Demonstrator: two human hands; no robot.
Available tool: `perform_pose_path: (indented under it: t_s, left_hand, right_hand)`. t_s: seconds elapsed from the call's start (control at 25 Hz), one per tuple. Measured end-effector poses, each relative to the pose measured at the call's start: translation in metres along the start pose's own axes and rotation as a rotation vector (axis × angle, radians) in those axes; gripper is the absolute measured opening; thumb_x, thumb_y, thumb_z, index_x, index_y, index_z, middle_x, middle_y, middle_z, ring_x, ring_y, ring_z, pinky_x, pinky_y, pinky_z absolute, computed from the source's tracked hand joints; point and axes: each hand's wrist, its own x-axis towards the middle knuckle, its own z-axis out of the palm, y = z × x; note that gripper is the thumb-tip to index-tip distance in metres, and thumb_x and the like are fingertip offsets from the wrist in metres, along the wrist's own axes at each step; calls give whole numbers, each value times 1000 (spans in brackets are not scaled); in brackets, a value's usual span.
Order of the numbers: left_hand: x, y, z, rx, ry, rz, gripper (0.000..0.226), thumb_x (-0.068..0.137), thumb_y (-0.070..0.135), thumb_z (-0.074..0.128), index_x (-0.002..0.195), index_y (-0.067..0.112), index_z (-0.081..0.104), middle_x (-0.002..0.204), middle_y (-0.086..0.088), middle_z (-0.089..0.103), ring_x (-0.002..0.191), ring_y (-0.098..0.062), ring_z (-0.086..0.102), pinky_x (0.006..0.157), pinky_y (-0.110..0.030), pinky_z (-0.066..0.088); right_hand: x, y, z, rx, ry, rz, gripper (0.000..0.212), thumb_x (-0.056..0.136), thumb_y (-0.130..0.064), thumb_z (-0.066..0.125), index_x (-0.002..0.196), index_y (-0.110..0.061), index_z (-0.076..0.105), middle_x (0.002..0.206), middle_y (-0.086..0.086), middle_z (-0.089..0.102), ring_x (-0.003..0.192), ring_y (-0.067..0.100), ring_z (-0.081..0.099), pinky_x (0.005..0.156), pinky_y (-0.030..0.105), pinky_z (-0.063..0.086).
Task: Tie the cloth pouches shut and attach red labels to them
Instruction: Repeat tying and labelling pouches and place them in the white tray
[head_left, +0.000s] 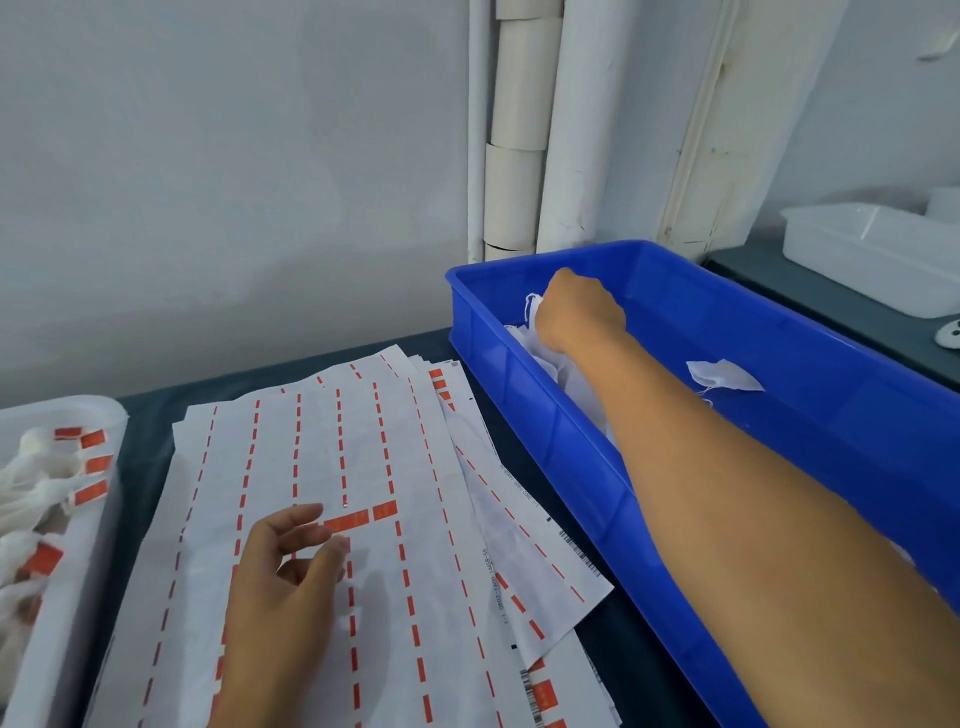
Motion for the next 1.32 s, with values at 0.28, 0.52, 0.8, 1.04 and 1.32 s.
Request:
perform_pose_path:
  t_s: [0.28, 0.52, 0.8, 1.04, 1.32]
  left_hand:
    - [-9, 10, -5, -42, 45, 49, 26, 95, 21, 70, 109, 38, 57, 99, 14, 66, 76, -17, 71, 62, -22, 55]
    - [-11, 18, -15, -379, 17, 94, 31, 99, 54, 51, 116, 31, 62, 107, 11, 73, 94, -14, 74, 76, -27, 60]
    - [-11, 17, -18, -456, 44, 94, 34, 94, 45, 48, 116, 26, 66, 111, 5, 73, 102, -14, 70, 85, -30, 57]
    - [-8, 7, -15, -195, 59, 51, 13, 100, 31, 59, 92, 26, 67, 87, 11, 67, 81, -5, 63, 65, -13, 52]
    - [-7, 5, -14, -137, 26, 44, 10, 100, 36, 60, 93, 29, 63, 87, 11, 66, 81, -7, 65, 62, -12, 52]
  right_hand:
    - [-49, -72, -63, 335, 134, -480, 23, 104, -24, 47, 110, -21, 69, 108, -4, 69, 95, 18, 60, 76, 30, 45]
    - [-142, -115, -20, 831, -303, -654, 17, 101, -21, 59, 100, -24, 75, 87, -5, 73, 74, 7, 61, 71, 31, 51]
    - [-189, -94, 55, 1035, -517, -576, 21, 102, -26, 55, 102, -37, 73, 103, -21, 72, 97, 0, 65, 72, 14, 54]
    - [-198, -74, 86, 1103, -436, -435, 28, 104, -22, 56, 102, -46, 70, 104, -27, 70, 102, -4, 64, 75, 13, 55]
    - [-198, -59, 96, 979, -465, -566, 31, 92, -51, 62, 122, -54, 61, 113, -28, 65, 106, 6, 65, 80, 30, 61]
